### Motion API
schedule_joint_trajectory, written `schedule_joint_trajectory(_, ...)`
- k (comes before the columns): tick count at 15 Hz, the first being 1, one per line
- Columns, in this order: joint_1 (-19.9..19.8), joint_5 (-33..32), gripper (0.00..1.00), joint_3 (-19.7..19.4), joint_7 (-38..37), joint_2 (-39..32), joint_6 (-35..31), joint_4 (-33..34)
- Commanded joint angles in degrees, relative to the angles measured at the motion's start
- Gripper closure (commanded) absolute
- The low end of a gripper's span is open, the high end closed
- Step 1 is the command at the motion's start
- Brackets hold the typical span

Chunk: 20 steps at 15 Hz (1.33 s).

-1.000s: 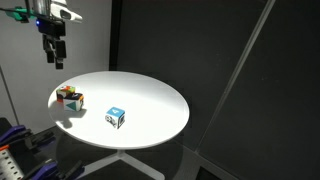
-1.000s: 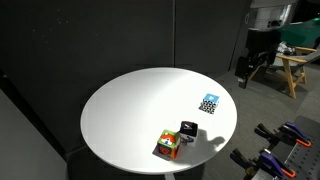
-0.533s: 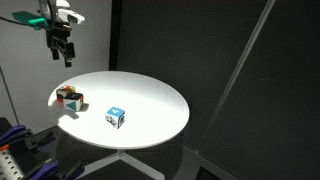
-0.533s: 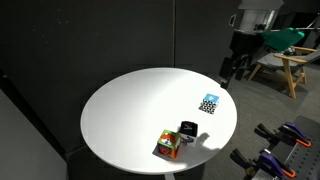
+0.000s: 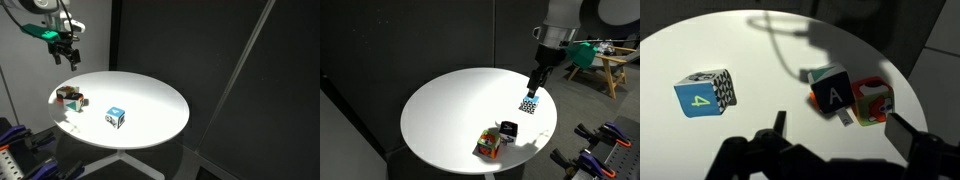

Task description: Move the box in the middle to the right

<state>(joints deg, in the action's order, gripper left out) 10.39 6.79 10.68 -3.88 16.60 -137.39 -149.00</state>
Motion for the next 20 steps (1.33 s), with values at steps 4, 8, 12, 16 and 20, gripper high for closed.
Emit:
schedule_joint_trajectory(4, 1.73, -2.26, 0.0, 0.62, 4.72, -8.79, -7.08, 3.22)
schedule_joint_trajectory(8, 2.0, -4.63, 0.0, 0.7, 8.66, -12.7, -9.03, 4.11)
schedule_joint_trajectory(12, 2.01, -6.56, 0.0, 0.75, 13.3, -15.48, -10.89, 4.48)
schedule_joint_trajectory(16, 1.91, -5.91, 0.0, 0.87, 12.21, -15.28, -10.5, 3.55)
schedule_joint_trajectory(20, 1.91, -5.91, 0.0, 0.87, 12.2, -15.28, -10.5, 3.55)
